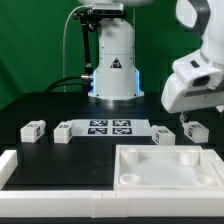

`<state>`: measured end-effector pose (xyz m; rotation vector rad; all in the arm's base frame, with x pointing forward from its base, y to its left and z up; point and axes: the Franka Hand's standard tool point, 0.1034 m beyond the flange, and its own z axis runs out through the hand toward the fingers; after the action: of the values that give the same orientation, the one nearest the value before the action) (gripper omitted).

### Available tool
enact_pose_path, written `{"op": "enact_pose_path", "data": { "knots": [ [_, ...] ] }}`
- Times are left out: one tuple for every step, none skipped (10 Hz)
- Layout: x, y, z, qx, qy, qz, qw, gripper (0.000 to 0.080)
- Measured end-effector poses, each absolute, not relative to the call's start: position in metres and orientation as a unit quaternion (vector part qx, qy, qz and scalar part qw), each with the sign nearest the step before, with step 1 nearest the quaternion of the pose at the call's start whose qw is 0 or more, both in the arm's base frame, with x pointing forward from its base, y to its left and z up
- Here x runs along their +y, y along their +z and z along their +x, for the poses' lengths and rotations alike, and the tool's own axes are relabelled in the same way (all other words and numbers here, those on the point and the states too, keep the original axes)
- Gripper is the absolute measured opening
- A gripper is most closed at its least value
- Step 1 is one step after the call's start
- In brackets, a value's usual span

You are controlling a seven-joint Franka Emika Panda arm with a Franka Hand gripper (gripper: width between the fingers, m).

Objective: Assemble one leg

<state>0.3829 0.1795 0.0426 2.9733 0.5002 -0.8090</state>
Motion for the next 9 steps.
{"op": "enact_pose_path", "data": {
  "knots": [
    [0.180,0.041,0.382,0.160,-0.288,0.944,0.013,0.0649],
    [0.178,0.041,0.376,0.159,-0.350,0.923,0.021,0.0649],
    [0.179,0.036,0.380,0.157,-0.371,0.915,0.021,0.0649],
    [0.178,0.031,0.378,0.155,-0.391,0.907,0.021,0.0649],
    [0.177,0.022,0.380,0.153,-0.380,0.912,0.018,0.0649],
    [0.176,0.019,0.378,0.152,-0.379,0.913,0.018,0.0649],
    [0.177,0.015,0.377,0.151,-0.377,0.914,0.017,0.0649],
    [0.177,0.012,0.378,0.151,-0.373,0.915,0.015,0.0649],
    [0.175,0.009,0.377,0.149,-0.371,0.917,0.015,0.0649]
  ]
}}
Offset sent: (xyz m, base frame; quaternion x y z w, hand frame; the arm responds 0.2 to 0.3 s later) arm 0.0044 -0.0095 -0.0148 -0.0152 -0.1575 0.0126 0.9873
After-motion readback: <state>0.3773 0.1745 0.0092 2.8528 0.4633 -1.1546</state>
